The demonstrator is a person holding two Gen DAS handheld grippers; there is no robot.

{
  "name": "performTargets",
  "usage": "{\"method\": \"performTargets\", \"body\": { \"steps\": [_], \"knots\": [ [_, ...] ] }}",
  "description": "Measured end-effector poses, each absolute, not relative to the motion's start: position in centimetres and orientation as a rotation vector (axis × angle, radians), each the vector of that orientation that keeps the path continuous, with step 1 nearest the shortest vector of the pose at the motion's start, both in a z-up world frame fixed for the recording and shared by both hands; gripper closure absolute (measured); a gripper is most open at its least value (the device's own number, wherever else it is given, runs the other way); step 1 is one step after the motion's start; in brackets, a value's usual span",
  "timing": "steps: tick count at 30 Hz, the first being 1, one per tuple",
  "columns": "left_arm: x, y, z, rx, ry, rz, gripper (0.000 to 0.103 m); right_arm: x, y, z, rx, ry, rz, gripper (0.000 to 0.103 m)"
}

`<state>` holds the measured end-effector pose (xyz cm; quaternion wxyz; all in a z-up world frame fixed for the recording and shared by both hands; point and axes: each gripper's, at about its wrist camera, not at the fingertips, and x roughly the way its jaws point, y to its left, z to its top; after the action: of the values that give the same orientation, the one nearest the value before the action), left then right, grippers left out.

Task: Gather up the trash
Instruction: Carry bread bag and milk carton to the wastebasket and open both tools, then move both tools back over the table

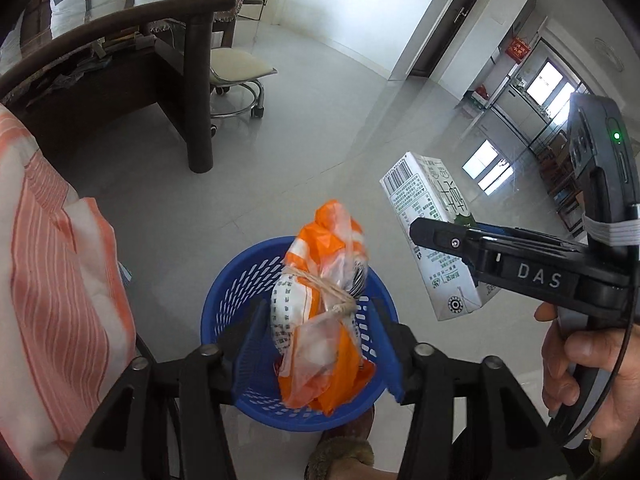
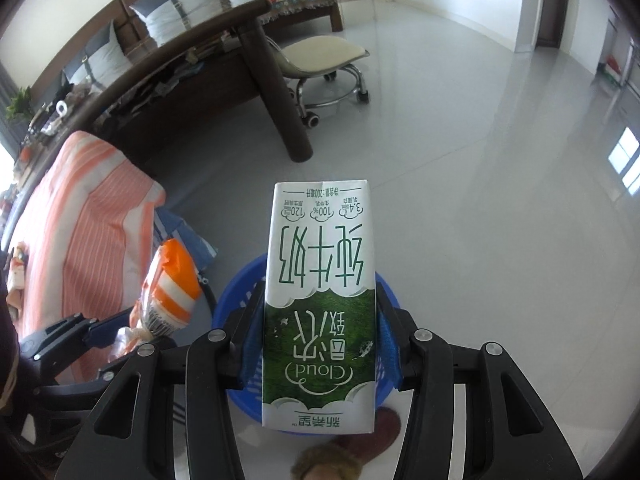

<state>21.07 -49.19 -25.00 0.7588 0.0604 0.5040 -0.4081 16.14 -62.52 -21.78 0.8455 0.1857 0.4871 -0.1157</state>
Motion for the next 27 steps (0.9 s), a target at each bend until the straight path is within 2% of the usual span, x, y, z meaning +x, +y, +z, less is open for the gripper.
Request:
{"method": "performTargets", "body": {
  "steps": [1, 2, 3, 10, 13, 15, 18, 21, 27],
  "knots": [
    [21.2, -49.5, -25.5, 0.131, 1.102, -0.881, 0.038, 16.2, -62.8, -22.0, 0.4, 1.026, -0.246, 0.051],
    [21.5, -49.7, -25.9, 0.133, 1.107, -0.875, 0.038, 16.4, -63.0, -22.4, 0.414, 1.027, -0.241, 0.045],
    [21.7, -49.8, -26.0, 0.139, 1.11, -0.87, 0.038, 16.5, -63.1, -22.7, 0.43, 1.031, -0.233, 0.033],
    [20.7, -47.1, -21.9, 0.094, 1.015, -0.87, 0.038, 16.0, -63.6, -21.2, 0.409, 0.978, -0.269, 0.031],
    [19.7, -44.3, -18.8, 0.07, 0.946, -0.887, 0.038, 15.6, -63.0, -19.2, 0.358, 0.916, -0.298, 0.024],
    [18.9, -42.2, -17.0, 0.072, 0.905, -0.887, 0.038, 15.4, -62.3, -17.9, 0.322, 0.868, -0.323, 0.015],
    [17.8, -38.4, -14.9, 0.073, 0.867, -0.864, 0.038, 15.0, -60.9, -16.0, 0.287, 0.809, -0.331, 0.011],
    [16.7, -33.8, -14.2, 0.077, 0.853, -0.813, 0.038, 14.9, -58.9, -14.5, 0.257, 0.752, -0.327, 0.007],
    [15.0, -23.2, -14.9, 0.077, 0.862, -0.639, 0.038, 15.5, -52.0, -12.2, 0.128, 0.659, -0.243, 0.006]
  ]
}}
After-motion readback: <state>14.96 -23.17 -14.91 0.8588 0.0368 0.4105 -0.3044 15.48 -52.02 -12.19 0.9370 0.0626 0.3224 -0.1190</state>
